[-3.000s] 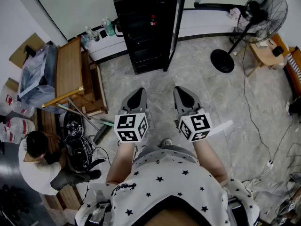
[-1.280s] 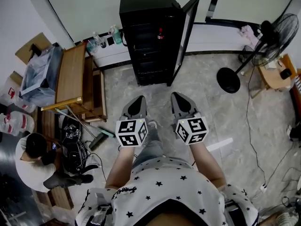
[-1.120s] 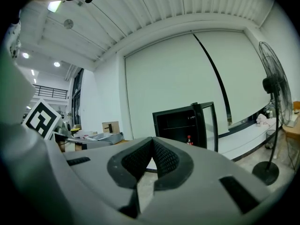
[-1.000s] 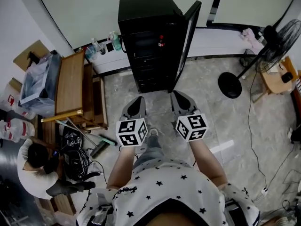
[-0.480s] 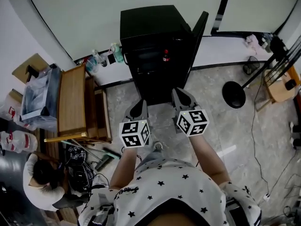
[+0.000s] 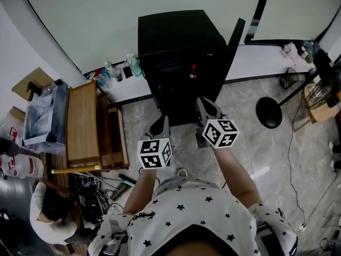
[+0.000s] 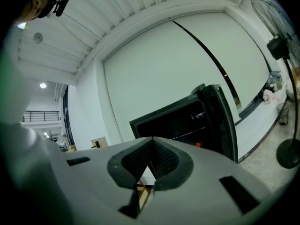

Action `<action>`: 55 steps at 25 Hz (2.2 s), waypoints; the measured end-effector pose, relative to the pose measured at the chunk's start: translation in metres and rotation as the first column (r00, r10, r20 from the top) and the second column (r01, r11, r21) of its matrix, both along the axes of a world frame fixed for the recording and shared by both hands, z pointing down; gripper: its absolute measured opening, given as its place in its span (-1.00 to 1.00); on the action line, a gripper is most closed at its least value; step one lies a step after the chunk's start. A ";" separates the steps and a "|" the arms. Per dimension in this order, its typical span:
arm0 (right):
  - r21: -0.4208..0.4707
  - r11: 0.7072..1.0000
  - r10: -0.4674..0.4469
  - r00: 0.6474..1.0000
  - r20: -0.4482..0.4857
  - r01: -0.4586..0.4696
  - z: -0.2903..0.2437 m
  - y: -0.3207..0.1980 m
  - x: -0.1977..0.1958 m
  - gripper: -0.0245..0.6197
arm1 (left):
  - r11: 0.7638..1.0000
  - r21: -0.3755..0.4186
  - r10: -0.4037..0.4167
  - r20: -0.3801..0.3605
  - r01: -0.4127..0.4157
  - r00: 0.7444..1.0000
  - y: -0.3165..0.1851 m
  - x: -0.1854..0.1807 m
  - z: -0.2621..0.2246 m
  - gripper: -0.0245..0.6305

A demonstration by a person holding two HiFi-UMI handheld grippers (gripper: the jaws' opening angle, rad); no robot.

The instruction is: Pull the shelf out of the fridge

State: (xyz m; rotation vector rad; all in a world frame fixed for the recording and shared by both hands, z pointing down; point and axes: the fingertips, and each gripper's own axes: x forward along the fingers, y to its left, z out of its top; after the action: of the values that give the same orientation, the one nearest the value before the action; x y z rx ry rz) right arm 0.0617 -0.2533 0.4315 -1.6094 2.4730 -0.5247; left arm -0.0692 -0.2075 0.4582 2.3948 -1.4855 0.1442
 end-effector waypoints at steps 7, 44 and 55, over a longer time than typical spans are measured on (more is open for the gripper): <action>-0.045 0.999 0.015 0.979 0.202 -0.006 0.014 -0.043 -0.004 -0.94 | 1.000 -0.020 -0.002 -0.017 0.002 1.000 -0.029 -0.011 0.010 -0.89; -0.188 0.980 0.124 0.528 0.840 0.069 0.104 -0.241 0.015 -0.64 | 0.987 -0.057 -0.151 -0.074 0.147 0.986 -0.114 -0.015 0.031 -0.89; -0.185 0.981 0.132 0.508 0.851 0.056 0.112 -0.281 0.010 -0.40 | 0.979 -0.070 -0.197 -0.069 0.192 0.978 -0.119 -0.021 0.037 -0.89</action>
State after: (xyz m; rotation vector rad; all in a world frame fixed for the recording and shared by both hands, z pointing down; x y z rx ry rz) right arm 0.0720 -0.5343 0.5432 -1.0029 1.6175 -1.2323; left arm -0.0899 -0.3266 0.4950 2.1661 -1.6440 0.0536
